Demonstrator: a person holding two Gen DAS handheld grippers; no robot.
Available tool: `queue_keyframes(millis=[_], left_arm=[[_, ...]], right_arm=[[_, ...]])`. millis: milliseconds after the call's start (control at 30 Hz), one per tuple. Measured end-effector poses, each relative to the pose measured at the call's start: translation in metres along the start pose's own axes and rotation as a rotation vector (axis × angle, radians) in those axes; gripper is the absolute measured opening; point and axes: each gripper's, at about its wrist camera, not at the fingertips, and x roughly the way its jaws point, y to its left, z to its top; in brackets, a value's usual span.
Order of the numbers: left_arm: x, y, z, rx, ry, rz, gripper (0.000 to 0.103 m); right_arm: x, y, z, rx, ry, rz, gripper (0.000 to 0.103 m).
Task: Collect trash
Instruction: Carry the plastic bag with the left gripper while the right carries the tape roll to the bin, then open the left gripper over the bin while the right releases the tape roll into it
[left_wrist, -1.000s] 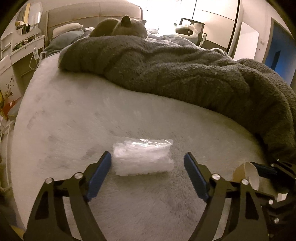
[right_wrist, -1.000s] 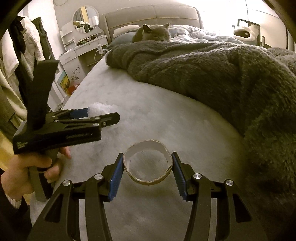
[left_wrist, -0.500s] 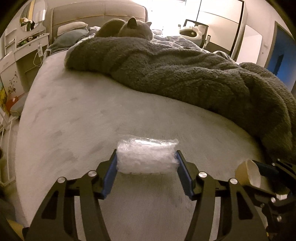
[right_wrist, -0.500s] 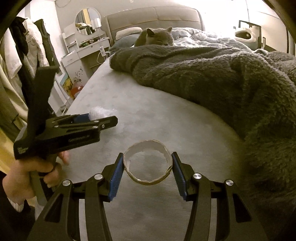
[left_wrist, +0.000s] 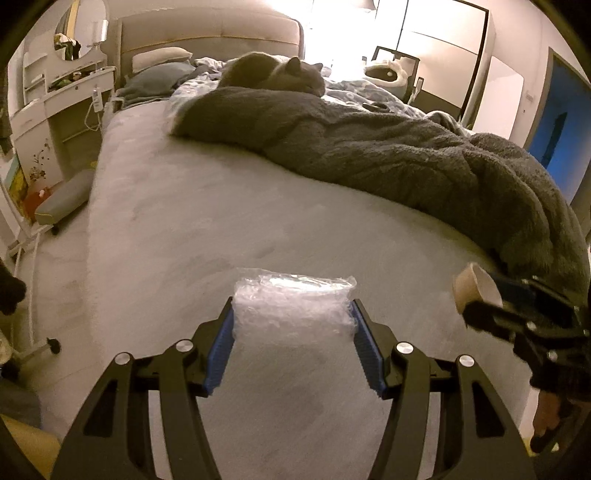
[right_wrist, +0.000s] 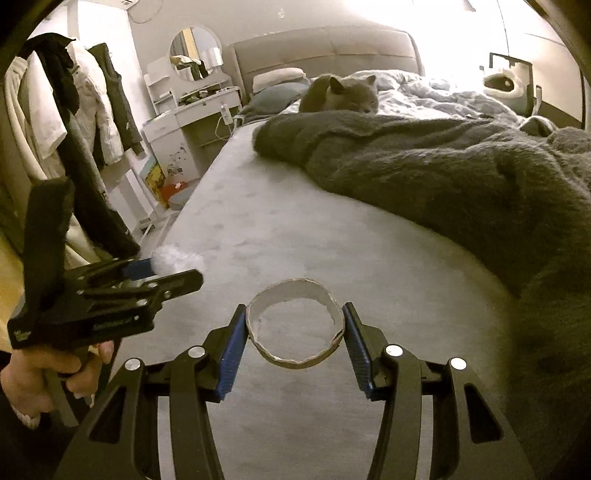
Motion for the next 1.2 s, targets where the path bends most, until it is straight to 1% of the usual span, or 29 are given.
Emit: queue_keyframes(millis=[100, 200, 267, 533, 667, 833, 933, 1067, 1200], left_arm=[[-0.014, 0.015, -0.006, -0.008, -0.002, 0.021, 0.063], [-0.032, 0.035, -0.016, -0.031, -0.001, 0.039, 0.063], [-0.042, 0.047, -0.023, -0.048, 0.003, 0.047, 0.063], [-0.084, 0.104, -0.064, -0.136, 0.038, 0.095, 0.063], [-0.1, 0.129, -0.08, -0.16, 0.057, 0.116, 0.062], [-0.107, 0.158, -0.105, -0.181, 0.121, 0.148, 0.062], [-0.106, 0.176, -0.122, -0.21, 0.18, 0.167, 0.063], [-0.105, 0.199, -0.141, -0.263, 0.241, 0.18, 0.063], [-0.105, 0.215, -0.158, -0.28, 0.282, 0.196, 0.063]], right_arm=[[0.005, 0.018, 0.005, 0.014, -0.002, 0.052, 0.052], [0.001, 0.045, 0.009, -0.034, -0.016, 0.062, 0.052], [0.002, 0.059, 0.01, -0.043, -0.014, 0.077, 0.052], [0.018, 0.123, 0.013, -0.11, 0.012, 0.127, 0.052], [0.026, 0.156, 0.01, -0.156, 0.029, 0.153, 0.052], [0.041, 0.187, 0.004, -0.193, 0.066, 0.185, 0.052], [0.049, 0.207, 0.001, -0.226, 0.083, 0.196, 0.052], [0.057, 0.224, -0.003, -0.248, 0.103, 0.209, 0.052], [0.064, 0.24, -0.006, -0.265, 0.123, 0.226, 0.052]])
